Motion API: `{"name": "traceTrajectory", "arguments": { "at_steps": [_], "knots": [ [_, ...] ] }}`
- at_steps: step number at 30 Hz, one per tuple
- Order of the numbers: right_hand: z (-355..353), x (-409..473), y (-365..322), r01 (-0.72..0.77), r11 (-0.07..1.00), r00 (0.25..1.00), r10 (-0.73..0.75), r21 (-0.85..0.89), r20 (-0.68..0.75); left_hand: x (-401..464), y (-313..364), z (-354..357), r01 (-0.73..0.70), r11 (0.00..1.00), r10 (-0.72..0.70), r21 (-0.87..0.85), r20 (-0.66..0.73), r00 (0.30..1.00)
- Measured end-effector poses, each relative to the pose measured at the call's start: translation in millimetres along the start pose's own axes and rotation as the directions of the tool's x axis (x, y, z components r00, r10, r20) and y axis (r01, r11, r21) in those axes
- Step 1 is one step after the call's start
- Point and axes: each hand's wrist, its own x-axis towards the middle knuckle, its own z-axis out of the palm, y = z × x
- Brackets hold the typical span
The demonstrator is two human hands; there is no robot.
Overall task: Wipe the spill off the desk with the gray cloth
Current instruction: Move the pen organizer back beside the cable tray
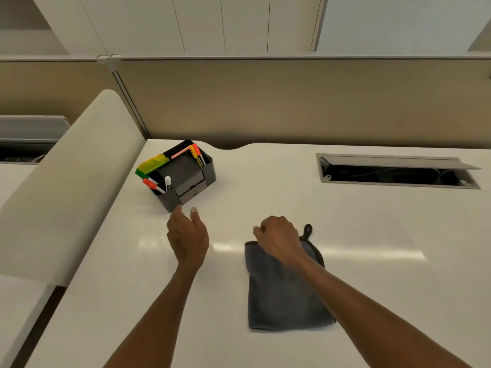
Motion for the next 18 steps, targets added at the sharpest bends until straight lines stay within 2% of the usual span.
{"name": "traceTrajectory", "arguments": {
  "at_steps": [4,8,14,18],
  "knots": [
    [-21,46,-30,0.035,0.996,0.999,-0.036,0.077,0.016,34,5,-10,0.193,0.965,-0.221,-0.175,-0.156,0.963],
    [-33,95,-62,0.047,0.978,0.996,-0.061,0.204,0.067,64,-3,-16,0.243,0.958,-0.275,-0.153,-0.251,0.928],
    [-32,158,-99,0.049,0.948,0.994,-0.078,0.314,0.082,92,-13,-15,0.314,0.939,-0.338,-0.138,-0.217,0.916],
    [-23,191,-114,0.042,0.933,0.988,-0.093,0.357,0.125,100,-19,-11,0.276,0.951,-0.298,-0.138,-0.181,0.937]
  ]
}}
